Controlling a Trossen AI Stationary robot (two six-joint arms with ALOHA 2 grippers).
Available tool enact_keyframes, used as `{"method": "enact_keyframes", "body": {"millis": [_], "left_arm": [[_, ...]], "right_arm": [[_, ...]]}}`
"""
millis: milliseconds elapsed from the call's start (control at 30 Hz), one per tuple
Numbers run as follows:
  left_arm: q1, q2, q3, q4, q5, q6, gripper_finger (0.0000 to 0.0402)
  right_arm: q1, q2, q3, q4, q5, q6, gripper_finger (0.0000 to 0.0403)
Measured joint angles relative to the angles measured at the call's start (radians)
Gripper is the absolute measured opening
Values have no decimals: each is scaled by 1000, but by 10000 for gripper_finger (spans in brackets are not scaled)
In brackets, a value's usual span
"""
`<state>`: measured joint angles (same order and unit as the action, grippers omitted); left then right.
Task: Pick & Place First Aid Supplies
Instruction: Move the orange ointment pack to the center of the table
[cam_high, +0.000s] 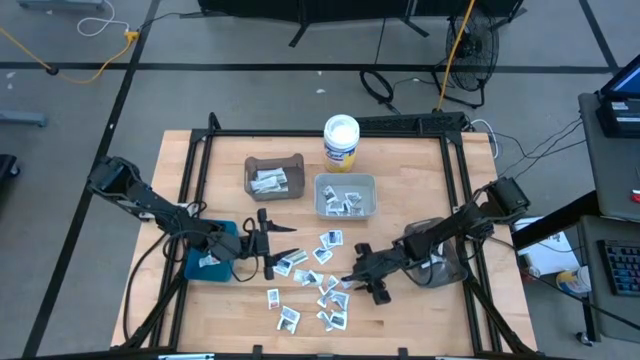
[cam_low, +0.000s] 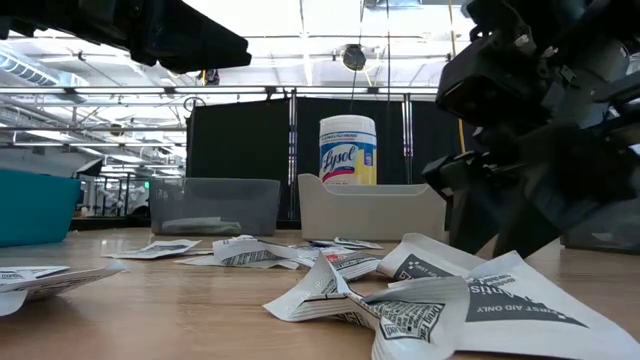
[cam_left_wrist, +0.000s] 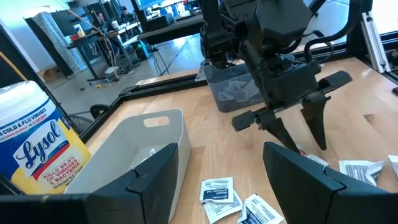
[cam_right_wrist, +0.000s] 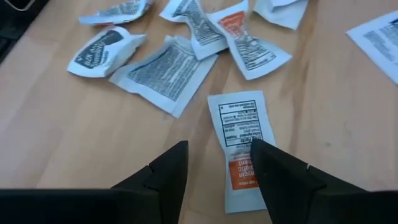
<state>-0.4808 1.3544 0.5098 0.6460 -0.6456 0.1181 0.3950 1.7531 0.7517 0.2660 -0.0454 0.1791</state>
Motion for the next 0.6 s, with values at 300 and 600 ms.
{"method": "enact_keyframes", "body": {"millis": [300,600], "left_arm": [[0,0,0,0,1,-3,241],[0,0,0,0,1,-3,241]], "right_arm": [[6,-4,-1,34,19,-32,163],[19,-64,-3,63,29,-85,189]]}}
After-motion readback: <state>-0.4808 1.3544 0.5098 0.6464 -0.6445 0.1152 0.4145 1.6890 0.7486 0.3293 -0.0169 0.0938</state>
